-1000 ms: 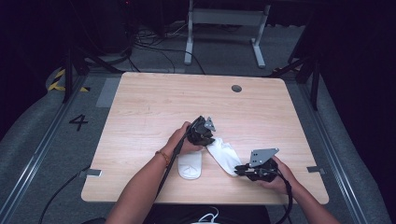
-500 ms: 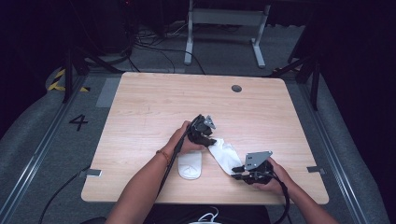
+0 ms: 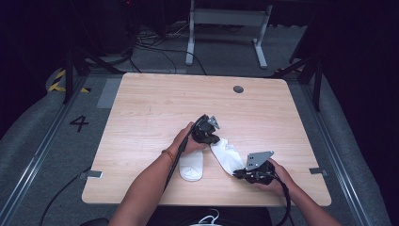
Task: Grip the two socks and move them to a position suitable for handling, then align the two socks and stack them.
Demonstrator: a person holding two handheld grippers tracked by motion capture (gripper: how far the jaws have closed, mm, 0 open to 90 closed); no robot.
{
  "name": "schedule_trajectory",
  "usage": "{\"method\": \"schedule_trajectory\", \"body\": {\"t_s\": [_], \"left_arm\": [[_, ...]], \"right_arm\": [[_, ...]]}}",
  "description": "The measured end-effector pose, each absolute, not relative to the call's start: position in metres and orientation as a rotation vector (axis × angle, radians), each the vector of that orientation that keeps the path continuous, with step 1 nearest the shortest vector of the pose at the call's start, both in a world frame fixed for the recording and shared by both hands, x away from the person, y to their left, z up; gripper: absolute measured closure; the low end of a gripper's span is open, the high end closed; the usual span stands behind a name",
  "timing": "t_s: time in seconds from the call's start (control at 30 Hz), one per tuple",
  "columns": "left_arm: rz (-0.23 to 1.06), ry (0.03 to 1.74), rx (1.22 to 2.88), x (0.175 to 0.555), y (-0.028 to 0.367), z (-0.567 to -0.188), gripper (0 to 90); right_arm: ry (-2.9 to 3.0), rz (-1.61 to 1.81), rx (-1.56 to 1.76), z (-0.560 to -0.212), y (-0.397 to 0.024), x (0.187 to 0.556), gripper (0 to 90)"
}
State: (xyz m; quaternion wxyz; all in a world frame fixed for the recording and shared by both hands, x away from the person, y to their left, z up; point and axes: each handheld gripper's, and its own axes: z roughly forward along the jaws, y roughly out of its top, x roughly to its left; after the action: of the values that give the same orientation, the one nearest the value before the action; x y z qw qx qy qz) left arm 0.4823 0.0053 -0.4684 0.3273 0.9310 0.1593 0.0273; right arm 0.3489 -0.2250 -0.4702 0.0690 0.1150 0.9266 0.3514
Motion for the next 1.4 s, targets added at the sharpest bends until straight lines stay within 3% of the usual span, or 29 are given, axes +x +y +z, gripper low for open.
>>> {"method": "schedule_trajectory", "body": {"t_s": [1.4], "left_arm": [[0.13,0.371,2.462,0.485,0.013,-0.433,88.0]], "right_arm": [[2.668,1.175,0.263,-0.441,-0.212,0.336,88.1]]}}
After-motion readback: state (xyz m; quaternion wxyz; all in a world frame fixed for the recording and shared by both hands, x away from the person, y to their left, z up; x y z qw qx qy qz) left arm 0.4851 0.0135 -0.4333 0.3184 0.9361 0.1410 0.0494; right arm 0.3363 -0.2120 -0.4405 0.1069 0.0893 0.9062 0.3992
